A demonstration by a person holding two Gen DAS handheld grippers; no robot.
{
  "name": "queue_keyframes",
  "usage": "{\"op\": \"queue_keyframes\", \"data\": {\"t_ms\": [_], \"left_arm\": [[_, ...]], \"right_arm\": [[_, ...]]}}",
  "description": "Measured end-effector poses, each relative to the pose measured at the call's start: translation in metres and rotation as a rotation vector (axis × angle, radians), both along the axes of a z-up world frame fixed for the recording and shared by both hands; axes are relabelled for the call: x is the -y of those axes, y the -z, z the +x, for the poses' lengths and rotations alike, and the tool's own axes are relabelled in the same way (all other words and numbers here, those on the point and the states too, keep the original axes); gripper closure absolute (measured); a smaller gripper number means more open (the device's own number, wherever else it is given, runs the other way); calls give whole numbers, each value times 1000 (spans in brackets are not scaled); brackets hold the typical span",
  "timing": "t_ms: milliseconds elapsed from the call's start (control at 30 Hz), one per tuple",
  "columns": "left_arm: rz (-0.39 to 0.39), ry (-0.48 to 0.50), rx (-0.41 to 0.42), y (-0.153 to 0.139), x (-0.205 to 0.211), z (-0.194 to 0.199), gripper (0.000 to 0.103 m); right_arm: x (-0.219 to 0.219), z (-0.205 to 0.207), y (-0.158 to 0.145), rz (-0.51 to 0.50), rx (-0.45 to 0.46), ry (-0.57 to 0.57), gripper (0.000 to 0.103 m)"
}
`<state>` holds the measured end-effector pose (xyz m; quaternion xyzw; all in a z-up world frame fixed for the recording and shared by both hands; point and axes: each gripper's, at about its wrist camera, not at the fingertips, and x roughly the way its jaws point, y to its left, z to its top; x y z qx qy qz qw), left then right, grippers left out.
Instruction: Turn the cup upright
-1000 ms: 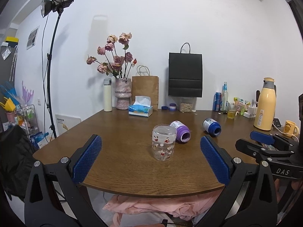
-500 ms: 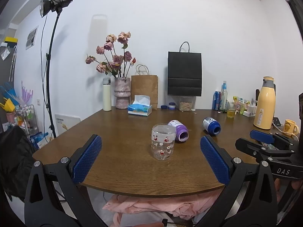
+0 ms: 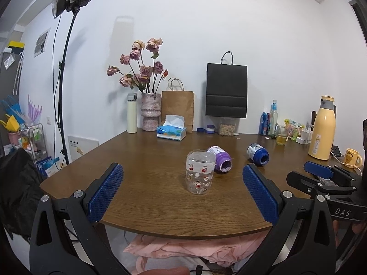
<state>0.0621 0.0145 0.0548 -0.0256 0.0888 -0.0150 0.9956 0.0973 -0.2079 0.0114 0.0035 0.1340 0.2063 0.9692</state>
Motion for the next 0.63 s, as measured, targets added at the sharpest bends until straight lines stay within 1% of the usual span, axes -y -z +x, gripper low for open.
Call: {"op": "queue_keyframes", "data": {"t_ms": [533,633], "left_arm": [[5,9,-8,1,0,0,0],[-8,54,-9,3,-1,-2,0]], "right_arm": [[-4,3,6,-9,-16,-7,21],[-4,3,7,-7,-19,-9,21]]}}
